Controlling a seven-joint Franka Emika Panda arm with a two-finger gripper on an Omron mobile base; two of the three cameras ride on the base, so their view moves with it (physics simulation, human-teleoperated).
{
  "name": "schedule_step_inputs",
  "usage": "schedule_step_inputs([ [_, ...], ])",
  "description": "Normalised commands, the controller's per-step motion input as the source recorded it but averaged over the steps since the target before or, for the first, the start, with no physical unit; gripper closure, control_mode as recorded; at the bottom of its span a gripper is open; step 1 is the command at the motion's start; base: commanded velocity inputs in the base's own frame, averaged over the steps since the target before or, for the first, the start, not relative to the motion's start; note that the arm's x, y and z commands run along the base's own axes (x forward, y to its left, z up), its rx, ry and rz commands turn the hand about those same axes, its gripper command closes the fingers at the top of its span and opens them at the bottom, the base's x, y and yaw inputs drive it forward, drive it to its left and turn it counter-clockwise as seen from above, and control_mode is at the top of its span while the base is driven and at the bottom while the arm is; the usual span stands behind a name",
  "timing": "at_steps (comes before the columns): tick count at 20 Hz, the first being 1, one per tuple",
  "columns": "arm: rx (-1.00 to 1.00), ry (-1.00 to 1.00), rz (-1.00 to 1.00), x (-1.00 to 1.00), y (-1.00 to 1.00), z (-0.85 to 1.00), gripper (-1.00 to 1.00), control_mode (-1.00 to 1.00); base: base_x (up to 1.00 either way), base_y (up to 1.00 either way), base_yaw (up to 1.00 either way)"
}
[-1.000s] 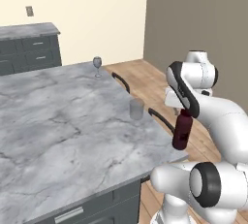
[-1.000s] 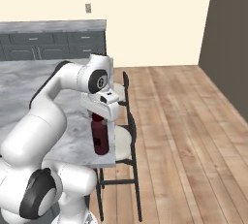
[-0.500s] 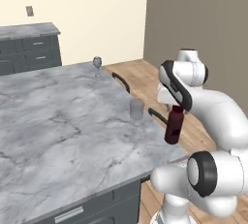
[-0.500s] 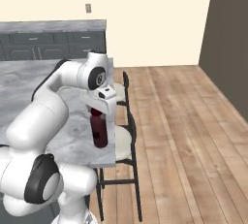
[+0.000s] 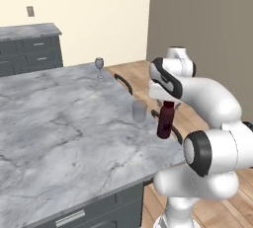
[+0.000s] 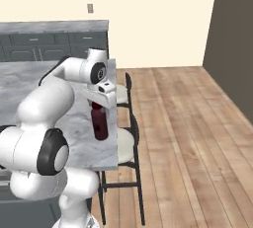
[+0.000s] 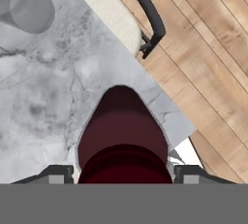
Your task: There is a wine glass and glass cup on the dining counter. Place the wine bottle next to the wine glass and the juice bottle next to the glass cup.
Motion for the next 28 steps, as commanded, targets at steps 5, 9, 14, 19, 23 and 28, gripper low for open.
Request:
schedule_step_inputs([
  [5,0.00,0.00,0.00,0.47,0.23,-0.22,1.00,-1.00,0.00,0.00,0.00],
  [9,0.00,-0.01,0.00,0.48,0.16,-0.22,1.00,-1.00,0.00,0.00,0.00],
  [14,0.00,0.00,0.00,0.45,0.08,-0.20,1.00,-1.00,0.00,0.00,0.00],
  [19,-0.01,0.00,0.00,0.36,0.06,-0.22,1.00,-1.00,0.00,0.00,0.00],
  [23,-0.04,0.00,0.00,0.23,0.02,-0.31,1.00,-1.00,0.00,0.00,0.00],
  [28,-0.05,0.00,0.00,0.07,0.00,-0.31,1.00,-1.00,0.00,0.00,0.00],
])
